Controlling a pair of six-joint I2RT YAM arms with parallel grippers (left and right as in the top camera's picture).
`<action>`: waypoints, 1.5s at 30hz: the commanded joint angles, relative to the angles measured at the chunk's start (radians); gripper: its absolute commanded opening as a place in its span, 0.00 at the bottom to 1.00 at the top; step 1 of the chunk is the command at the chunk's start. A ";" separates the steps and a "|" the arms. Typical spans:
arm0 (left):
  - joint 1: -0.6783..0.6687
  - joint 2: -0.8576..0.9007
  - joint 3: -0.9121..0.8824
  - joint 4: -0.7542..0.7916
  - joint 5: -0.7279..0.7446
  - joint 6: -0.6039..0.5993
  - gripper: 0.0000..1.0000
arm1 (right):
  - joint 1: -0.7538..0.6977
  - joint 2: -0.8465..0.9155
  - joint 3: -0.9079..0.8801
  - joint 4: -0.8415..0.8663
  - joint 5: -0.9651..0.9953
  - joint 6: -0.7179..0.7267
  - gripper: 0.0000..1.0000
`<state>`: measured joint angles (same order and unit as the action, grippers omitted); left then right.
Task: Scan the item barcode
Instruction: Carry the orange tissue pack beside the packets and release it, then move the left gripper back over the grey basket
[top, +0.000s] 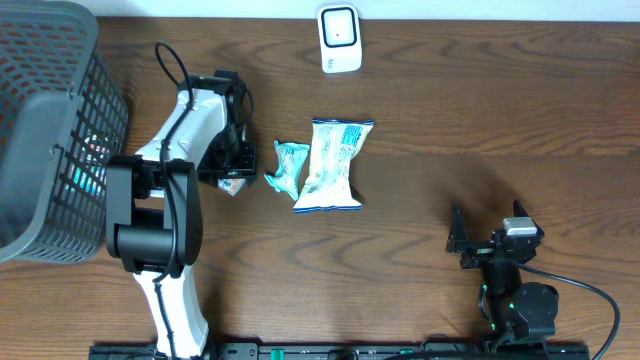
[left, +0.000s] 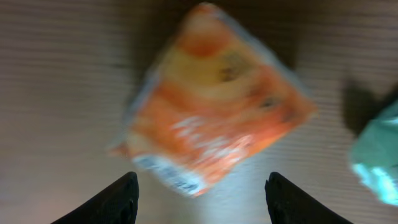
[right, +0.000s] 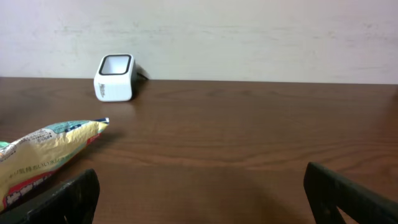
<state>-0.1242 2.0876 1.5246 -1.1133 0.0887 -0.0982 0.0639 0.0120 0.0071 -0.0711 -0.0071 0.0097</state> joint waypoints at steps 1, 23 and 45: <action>0.005 0.016 -0.032 0.023 0.152 0.020 0.64 | 0.007 -0.004 -0.001 -0.005 0.000 -0.011 0.99; 0.005 -0.006 0.098 0.101 0.511 0.011 0.64 | 0.007 -0.004 -0.001 -0.005 0.000 -0.011 0.99; 0.098 -0.327 0.318 0.113 0.505 0.012 0.98 | 0.007 -0.004 -0.001 -0.005 0.000 -0.011 0.99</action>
<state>-0.0608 1.8164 1.8187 -1.0134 0.5861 -0.0990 0.0639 0.0120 0.0071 -0.0711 -0.0067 0.0097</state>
